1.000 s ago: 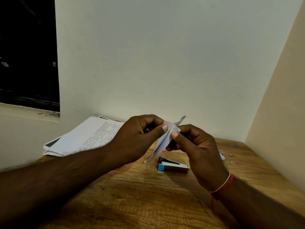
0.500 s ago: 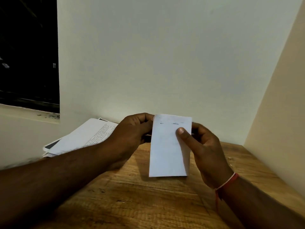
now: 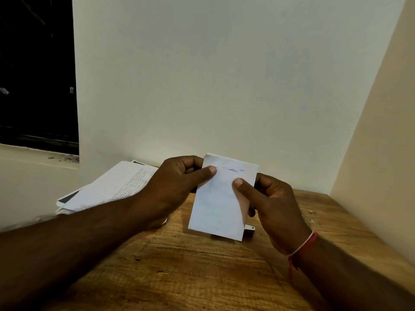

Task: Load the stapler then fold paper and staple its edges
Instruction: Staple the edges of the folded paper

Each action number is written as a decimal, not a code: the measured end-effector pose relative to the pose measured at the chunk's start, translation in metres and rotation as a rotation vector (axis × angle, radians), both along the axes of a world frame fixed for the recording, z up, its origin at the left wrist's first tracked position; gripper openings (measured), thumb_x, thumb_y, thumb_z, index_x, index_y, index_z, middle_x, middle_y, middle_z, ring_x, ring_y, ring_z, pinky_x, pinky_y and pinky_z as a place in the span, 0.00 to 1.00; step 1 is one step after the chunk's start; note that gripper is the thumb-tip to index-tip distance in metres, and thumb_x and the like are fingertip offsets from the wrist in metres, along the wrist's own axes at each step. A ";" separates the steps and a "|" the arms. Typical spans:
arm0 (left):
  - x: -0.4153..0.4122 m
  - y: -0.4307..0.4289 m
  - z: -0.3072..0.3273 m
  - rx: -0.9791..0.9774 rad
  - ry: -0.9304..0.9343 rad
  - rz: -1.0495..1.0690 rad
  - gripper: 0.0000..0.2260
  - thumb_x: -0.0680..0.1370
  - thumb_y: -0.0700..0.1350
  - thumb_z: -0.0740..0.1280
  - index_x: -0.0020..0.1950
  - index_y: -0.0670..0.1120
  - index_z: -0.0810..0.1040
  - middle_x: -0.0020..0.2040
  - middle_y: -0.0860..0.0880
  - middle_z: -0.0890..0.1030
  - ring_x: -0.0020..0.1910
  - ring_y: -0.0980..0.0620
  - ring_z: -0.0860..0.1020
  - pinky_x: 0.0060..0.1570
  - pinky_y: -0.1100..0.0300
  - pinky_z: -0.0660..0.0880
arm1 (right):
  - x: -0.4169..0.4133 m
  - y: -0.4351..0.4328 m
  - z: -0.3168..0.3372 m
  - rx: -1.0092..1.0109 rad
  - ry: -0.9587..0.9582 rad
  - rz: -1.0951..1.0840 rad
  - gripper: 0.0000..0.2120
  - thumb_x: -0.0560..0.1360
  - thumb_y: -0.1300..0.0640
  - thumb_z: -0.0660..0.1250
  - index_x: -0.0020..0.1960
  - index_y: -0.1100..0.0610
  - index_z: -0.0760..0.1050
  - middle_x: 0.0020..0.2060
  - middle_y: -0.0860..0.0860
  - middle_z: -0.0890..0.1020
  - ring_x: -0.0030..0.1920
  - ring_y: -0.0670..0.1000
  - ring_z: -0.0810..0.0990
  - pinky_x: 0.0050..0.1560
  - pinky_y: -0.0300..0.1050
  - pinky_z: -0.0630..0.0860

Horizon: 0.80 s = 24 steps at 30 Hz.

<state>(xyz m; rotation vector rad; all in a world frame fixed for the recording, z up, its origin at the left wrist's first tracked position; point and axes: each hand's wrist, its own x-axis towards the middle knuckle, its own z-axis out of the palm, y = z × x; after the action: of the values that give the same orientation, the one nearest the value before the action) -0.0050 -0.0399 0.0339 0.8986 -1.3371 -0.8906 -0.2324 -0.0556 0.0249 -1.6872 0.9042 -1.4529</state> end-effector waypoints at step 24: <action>0.001 0.001 0.003 -0.048 -0.047 0.047 0.12 0.85 0.52 0.74 0.45 0.48 0.87 0.45 0.45 0.89 0.46 0.45 0.87 0.56 0.41 0.83 | 0.000 0.005 0.000 -0.029 0.077 0.034 0.10 0.82 0.53 0.73 0.62 0.51 0.87 0.48 0.48 0.91 0.34 0.44 0.83 0.35 0.39 0.78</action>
<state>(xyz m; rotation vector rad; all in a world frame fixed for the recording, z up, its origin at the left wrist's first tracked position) -0.0041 -0.0389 0.0366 0.9143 -1.3666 -0.8027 -0.2320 -0.0510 0.0248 -1.7827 0.8952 -1.3928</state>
